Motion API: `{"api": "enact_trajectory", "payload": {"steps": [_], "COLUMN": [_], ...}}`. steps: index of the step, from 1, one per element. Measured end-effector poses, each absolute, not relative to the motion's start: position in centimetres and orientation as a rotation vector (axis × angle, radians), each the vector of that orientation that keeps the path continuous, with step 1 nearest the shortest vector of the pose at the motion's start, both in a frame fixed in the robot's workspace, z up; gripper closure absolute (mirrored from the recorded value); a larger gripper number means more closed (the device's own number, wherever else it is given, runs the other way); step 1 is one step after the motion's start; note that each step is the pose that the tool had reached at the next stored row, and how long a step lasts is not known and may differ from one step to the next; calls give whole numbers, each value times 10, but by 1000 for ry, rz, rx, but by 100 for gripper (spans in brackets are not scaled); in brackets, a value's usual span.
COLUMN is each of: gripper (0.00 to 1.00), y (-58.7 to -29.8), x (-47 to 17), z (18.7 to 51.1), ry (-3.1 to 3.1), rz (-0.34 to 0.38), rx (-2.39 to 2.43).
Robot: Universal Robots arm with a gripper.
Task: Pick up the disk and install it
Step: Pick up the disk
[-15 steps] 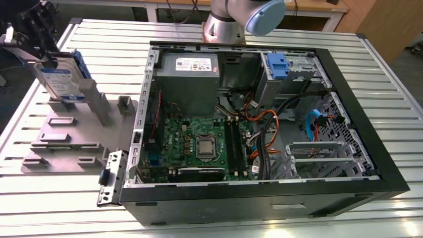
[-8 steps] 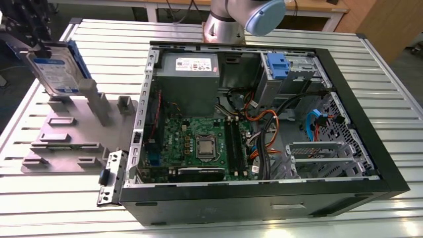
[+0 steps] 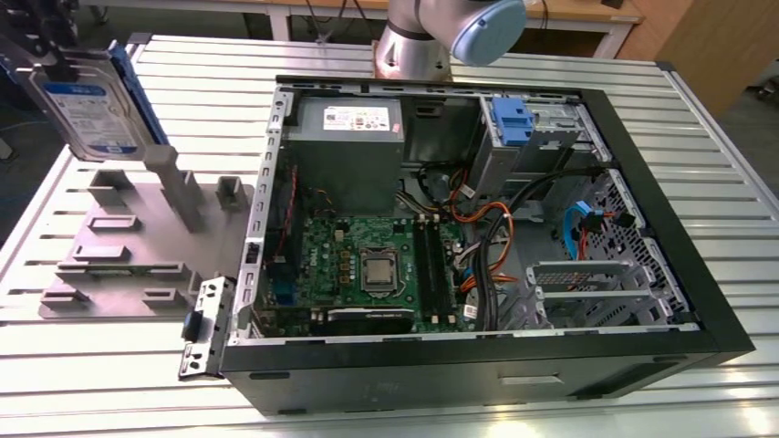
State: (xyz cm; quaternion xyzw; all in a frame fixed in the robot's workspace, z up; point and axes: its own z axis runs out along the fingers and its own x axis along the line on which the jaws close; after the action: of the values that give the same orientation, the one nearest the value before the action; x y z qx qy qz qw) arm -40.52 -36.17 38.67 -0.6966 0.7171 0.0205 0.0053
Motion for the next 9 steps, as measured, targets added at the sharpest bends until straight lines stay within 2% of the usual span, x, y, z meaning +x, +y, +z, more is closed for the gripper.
{"api": "enact_trajectory", "payload": {"steps": [9], "gripper": [65], "y": [-362], "x": [-405], "z": [409], "ry": [2245], "rz": [64], "rx": [-2181]}}
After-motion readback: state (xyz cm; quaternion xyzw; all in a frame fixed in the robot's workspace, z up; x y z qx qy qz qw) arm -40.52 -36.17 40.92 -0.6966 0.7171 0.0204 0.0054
